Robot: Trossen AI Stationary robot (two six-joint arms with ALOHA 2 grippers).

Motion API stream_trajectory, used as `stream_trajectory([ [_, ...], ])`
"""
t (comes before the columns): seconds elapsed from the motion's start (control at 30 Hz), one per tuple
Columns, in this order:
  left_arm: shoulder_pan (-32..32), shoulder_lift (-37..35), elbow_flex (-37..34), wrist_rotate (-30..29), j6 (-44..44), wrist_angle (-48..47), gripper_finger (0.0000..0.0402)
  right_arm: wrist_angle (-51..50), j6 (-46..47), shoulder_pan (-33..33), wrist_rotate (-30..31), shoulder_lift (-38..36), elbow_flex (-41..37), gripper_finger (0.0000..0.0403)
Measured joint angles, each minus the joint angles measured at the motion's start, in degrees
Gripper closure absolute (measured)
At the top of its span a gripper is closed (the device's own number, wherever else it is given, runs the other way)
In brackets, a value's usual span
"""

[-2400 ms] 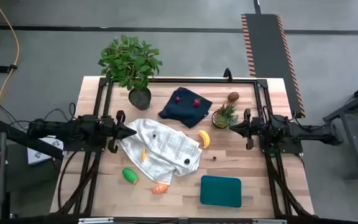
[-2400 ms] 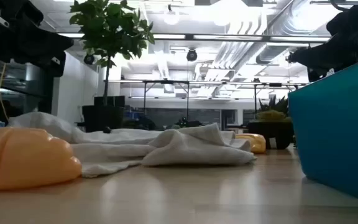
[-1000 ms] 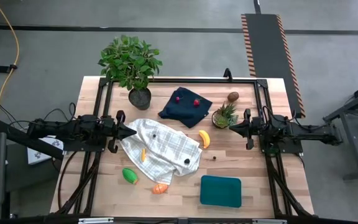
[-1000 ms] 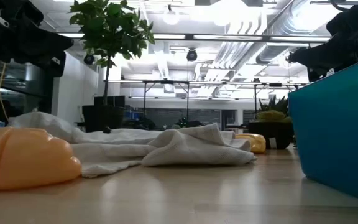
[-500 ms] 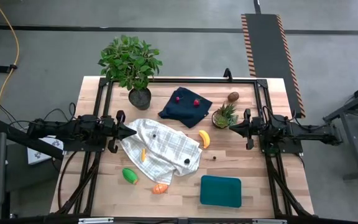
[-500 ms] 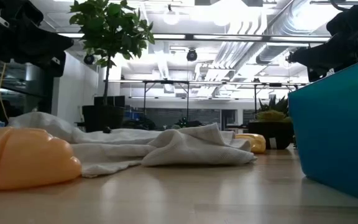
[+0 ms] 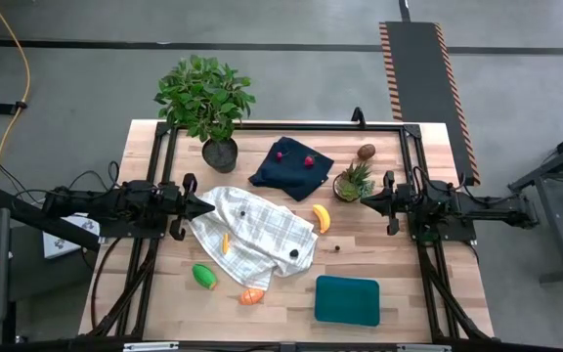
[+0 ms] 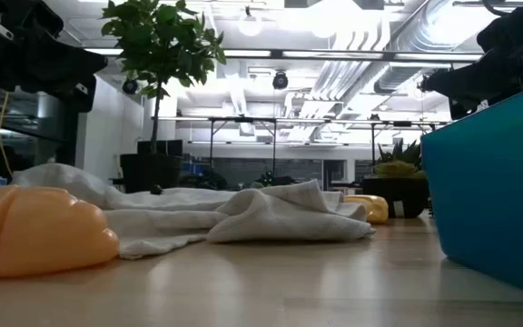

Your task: Pick and placing Produce into tupperware

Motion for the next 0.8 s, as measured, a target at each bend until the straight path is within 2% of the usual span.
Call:
stream_trajectory([
  [0.2, 0.0, 0.0, 0.0, 0.0, -0.6, 0.0, 0.0401, 0.0, 0.0, 0.0, 0.0, 0.0, 0.0, 0.0403],
  [0.33, 0.0, 0.0, 0.0, 0.0, -5.4, 0.0, 0.0401, 0.0, 0.0, 0.0, 0.0, 0.0, 0.0, 0.0403],
  [0.43, 0.0, 0.0, 0.0, 0.0, -14.6, 0.0, 0.0401, 0.0, 0.1, 0.0, 0.0, 0.0, 0.0, 0.0403],
  [0.57, 0.0, 0.0, 0.0, 0.0, -33.3, 0.0, 0.0401, 0.0, 1.2, 0.0, 0.0, 0.0, 0.0, 0.0403],
  [0.67, 0.0, 0.0, 0.0, 0.0, -49.5, 0.0, 0.0401, 0.1, 12.7, 0.1, -0.2, 0.0, 0.0, 0.0403],
  [0.8, 0.0, 0.0, 0.0, 0.0, -63.5, 0.0, 0.0401, 0.6, 38.7, 0.1, -0.2, 0.0, 0.0, 0.0403],
])
